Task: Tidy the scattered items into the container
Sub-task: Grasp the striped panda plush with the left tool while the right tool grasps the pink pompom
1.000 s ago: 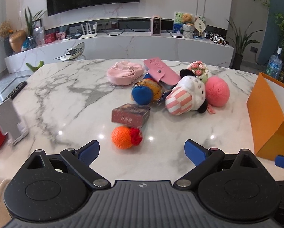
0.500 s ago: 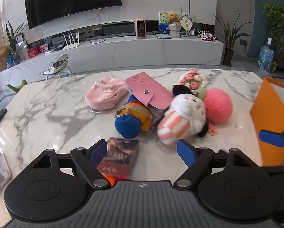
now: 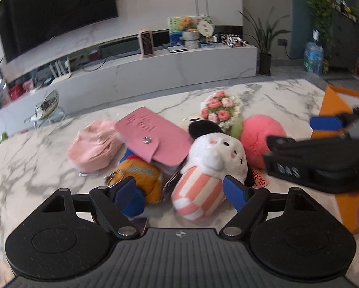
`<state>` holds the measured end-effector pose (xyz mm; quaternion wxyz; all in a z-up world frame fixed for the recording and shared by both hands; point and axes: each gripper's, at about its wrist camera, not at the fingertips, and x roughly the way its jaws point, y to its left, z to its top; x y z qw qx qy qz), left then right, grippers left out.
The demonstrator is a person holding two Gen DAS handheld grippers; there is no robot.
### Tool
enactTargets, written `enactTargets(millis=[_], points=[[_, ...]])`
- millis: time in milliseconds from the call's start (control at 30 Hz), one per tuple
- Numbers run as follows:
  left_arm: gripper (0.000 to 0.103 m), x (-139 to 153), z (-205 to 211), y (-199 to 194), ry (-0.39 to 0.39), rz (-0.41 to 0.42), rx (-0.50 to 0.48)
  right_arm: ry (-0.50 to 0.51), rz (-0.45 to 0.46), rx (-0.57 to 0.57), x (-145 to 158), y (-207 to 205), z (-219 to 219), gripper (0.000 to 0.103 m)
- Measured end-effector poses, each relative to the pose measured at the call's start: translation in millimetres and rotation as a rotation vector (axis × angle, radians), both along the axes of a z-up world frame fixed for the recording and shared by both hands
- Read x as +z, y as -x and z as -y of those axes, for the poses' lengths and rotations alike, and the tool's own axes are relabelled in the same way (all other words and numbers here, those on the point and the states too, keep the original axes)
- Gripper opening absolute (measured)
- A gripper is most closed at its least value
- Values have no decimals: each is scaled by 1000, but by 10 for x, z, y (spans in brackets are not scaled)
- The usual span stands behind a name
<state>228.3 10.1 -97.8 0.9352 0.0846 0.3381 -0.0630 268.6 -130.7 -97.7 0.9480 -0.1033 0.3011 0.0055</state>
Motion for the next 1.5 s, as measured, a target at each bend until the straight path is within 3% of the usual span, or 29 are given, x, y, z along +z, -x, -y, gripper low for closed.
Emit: enactTargets(millis=[233,467,800,867,933,1100,1200,1233,1400,1500], points=[[94,-256,223,-91,-109,6,-74,-81,-41,-4,-143,-315,26,71],[88,-414,365,-132,-133,5,-129,-149,-61,-16,-336,-411,38,71],[77,-491,436,-157,-162,27,-132,-220,-70,-39,-478,-530,72,70],[73,-500,447,-128,-185,36,-142,-265,-90,-49,-508,-545,125,66],[70,-483,428,-106,-174,28,-138,-303,-123,-59,-537,-558,171,46],[69,-414,363,-23,-127,-2,-125,-266,-125,-45,-515,-443,116,38],[68,-387,337,82,-119,-18,-120,-255,-125,-28,-476,-346,93,10],[68,-380,323,123,-117,-27,-117,-249,-126,-20,-463,-306,82,7],[68,-346,238,352,-126,-59,-88,-231,-169,2,-452,-116,59,1],[69,-335,212,431,-139,-62,-71,-223,-139,16,-361,29,31,1]])
